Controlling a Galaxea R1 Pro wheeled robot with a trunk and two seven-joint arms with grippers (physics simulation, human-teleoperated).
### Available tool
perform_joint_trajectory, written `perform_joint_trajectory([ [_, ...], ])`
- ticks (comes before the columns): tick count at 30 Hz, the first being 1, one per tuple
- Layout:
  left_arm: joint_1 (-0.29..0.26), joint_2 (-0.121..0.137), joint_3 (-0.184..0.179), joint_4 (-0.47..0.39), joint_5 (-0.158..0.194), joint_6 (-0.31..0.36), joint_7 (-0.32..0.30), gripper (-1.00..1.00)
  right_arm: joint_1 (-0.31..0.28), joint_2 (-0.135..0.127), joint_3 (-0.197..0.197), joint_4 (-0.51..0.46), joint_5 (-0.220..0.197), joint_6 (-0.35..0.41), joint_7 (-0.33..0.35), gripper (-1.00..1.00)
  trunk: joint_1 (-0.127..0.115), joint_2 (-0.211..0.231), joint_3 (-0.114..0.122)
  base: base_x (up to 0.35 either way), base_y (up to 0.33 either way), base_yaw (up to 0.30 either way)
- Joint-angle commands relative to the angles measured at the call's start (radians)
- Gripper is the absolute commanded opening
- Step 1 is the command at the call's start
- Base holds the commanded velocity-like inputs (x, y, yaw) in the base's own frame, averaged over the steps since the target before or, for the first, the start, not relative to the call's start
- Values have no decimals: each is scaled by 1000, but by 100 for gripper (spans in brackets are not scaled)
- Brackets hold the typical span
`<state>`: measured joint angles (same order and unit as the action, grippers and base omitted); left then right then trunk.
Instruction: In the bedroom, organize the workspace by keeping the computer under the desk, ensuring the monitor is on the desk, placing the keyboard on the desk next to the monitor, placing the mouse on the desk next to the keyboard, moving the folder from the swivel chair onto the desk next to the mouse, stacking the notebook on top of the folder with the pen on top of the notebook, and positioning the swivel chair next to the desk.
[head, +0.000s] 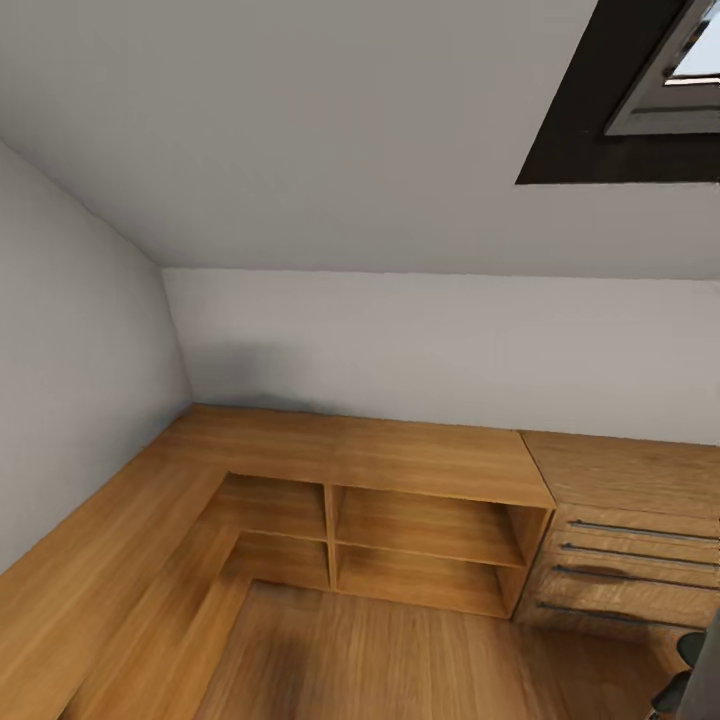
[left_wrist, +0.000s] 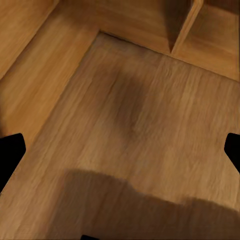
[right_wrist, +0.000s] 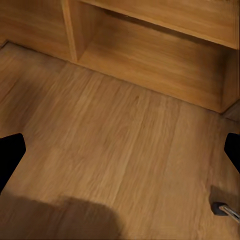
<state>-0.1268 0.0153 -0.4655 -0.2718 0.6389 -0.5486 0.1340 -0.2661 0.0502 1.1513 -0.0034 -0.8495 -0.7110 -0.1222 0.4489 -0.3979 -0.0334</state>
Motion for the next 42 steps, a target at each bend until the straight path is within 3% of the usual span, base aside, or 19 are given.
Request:
perform_joint_trajectory([
  [1,-1,1,-9,-1,2,-2,8,100,-1,0,8,0,1,-1,-10,100,1,-2,-1,265,209,-227],
  [19,-1,-2,-9,0,4,5,8,100,-1,-1,8,0,0,-1,-10,100,1,-2,17,233,200,-205],
  [42,-1,-14,-10,0,3,4,9,100,-1,-2,3,0,-2,1,-10,100,9,-16,37,16,7,-181],
])
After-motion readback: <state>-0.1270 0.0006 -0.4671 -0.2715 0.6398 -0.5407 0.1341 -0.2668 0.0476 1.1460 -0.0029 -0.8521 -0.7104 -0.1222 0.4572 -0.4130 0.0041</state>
